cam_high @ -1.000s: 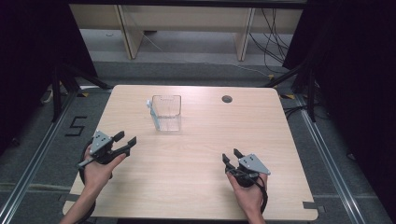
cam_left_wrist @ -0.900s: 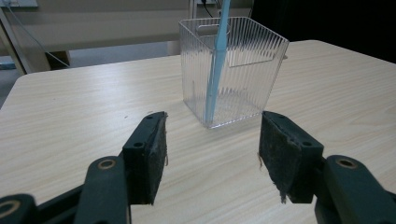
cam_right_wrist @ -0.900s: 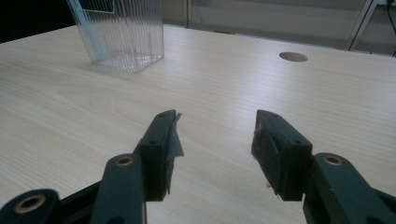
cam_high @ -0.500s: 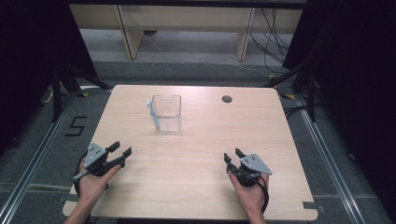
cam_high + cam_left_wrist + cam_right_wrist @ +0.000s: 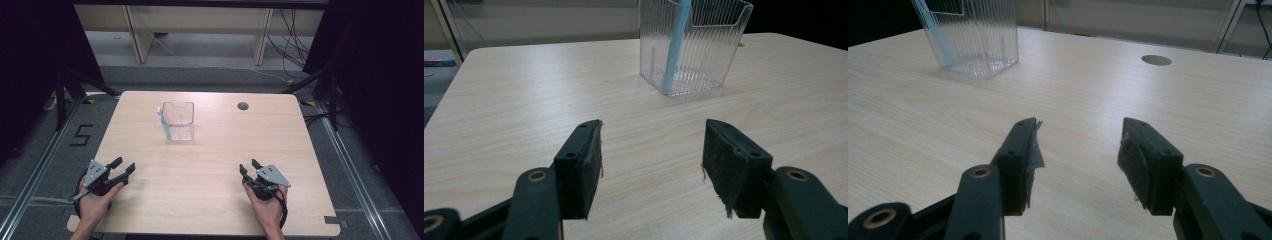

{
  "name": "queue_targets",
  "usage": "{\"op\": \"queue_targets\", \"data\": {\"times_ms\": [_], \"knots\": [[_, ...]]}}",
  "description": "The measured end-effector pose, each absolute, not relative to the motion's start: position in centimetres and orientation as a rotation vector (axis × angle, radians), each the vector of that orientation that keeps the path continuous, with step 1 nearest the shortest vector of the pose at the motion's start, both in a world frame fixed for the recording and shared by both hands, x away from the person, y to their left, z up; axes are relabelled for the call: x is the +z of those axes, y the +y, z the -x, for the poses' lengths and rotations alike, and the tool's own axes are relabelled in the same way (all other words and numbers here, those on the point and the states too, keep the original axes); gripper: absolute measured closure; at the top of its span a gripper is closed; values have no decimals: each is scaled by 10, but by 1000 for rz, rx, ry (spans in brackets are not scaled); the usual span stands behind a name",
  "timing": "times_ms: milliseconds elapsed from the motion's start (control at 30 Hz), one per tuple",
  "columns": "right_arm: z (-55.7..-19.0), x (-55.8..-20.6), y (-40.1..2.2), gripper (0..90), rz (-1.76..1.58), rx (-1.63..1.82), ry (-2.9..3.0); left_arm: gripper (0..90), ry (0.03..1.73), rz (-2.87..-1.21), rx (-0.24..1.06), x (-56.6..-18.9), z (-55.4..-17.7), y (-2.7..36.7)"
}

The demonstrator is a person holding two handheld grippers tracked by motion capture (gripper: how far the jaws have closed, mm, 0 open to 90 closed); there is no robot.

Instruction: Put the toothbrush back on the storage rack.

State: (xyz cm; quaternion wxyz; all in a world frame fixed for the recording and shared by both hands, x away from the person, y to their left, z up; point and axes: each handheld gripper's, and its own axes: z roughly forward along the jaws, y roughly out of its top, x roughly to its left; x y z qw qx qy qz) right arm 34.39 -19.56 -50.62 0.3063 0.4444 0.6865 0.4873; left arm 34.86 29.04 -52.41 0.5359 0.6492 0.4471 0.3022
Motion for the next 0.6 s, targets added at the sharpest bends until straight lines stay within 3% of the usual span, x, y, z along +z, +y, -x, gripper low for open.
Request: {"op": "queue_targets", "data": {"times_ms": [600], "knots": [[-346,-509,-196,498,-1161,1289,1835,397,1078,-1470,763,-525,-343,293]]}}
